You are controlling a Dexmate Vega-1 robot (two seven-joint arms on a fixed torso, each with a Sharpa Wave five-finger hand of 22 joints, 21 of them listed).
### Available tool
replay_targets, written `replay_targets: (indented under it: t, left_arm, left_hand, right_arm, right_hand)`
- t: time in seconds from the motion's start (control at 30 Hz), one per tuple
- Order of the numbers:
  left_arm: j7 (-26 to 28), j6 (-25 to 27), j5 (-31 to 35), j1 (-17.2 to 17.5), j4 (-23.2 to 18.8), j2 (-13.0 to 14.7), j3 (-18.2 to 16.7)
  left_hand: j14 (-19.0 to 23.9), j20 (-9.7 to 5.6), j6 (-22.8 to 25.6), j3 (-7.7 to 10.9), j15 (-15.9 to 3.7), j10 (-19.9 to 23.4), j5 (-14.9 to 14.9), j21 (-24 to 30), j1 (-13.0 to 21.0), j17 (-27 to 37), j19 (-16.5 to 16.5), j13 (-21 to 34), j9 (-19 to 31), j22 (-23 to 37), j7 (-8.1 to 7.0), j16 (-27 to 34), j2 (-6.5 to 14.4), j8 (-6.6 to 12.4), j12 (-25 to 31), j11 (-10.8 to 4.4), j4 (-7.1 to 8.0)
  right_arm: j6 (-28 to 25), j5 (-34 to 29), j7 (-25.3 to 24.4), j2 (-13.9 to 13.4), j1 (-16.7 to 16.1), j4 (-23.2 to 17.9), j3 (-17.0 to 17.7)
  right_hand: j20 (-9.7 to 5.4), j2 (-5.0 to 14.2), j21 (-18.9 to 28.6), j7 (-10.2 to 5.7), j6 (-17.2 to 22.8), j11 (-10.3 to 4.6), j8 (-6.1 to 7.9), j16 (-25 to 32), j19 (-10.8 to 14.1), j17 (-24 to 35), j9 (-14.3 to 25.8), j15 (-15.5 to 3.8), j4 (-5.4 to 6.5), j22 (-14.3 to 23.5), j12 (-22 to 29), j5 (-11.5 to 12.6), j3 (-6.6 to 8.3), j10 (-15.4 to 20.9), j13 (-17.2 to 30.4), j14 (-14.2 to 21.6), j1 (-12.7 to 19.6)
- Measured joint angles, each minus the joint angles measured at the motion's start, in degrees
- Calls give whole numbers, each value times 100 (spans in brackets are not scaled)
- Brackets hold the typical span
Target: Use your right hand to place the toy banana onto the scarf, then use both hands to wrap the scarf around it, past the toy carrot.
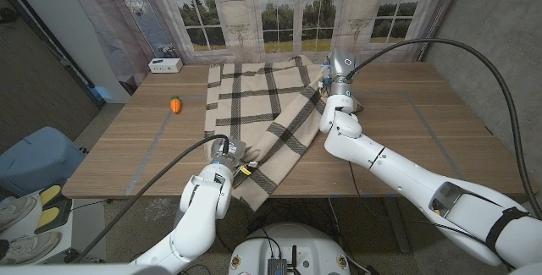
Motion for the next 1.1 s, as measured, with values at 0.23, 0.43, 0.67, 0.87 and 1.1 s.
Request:
replay_targets:
  t: [0.23,0.43,0.67,0.87,1.1]
  left_arm:
    - [831,338,326,234,397,-326,-48]
    - [1693,561,176,482,375,-457,-228]
    - [2103,529,-193,720,-89,-294,-528]
    - [2084,358,-423,873,-552,-82,-793]
    - [1933,190,-351,1033,-977,9,-1029]
  left_hand:
    - [316,-95,39,171,-46,268,-15,80,212,5,194,1,163,3,56,29,158,44,20,-91,76]
    - [316,-115,-313,316,-46,110,56,81,183,44,214,35,409,31,152,-1,345,111,-107,23,207]
    - [11,-117,-926,549,-10,-272,113,113,71,120,211,91,846,82,31,-89,458,356,-346,69,376]
    - [-202,-156,-1335,746,116,-514,65,125,-4,176,128,146,1182,83,54,-88,532,520,-438,155,573]
    - [-312,-156,-1622,907,190,-647,33,138,-28,218,128,177,1443,111,48,-88,555,657,-460,224,733]
  right_arm:
    - [25,-13,25,-6,0,18,-1]
    - [-7,-51,17,-5,-39,-8,11]
    - [-119,-38,-157,-4,-249,-146,186]
    - [-192,74,-375,-25,-521,-313,396]
    - [-228,233,-696,-87,-927,-597,711]
  right_hand:
    - [-11,7,44,0,0,-7,-20,22,-10,0,0,0,-23,-27,-21,0,23,9,0,0,-8]
    - [-11,9,44,-10,10,21,-47,22,-10,0,3,0,-1,-26,-43,0,46,37,1,1,-9]
    - [21,14,82,-10,10,22,-48,22,-41,0,3,0,-1,-26,-65,0,46,37,1,1,-14]
    - [0,13,88,-10,9,22,-48,22,-62,0,2,0,-25,-26,-75,0,70,36,2,1,-14]
    - [0,13,128,-11,9,23,-48,22,-61,-1,2,0,-2,-25,-91,0,93,36,6,1,-14]
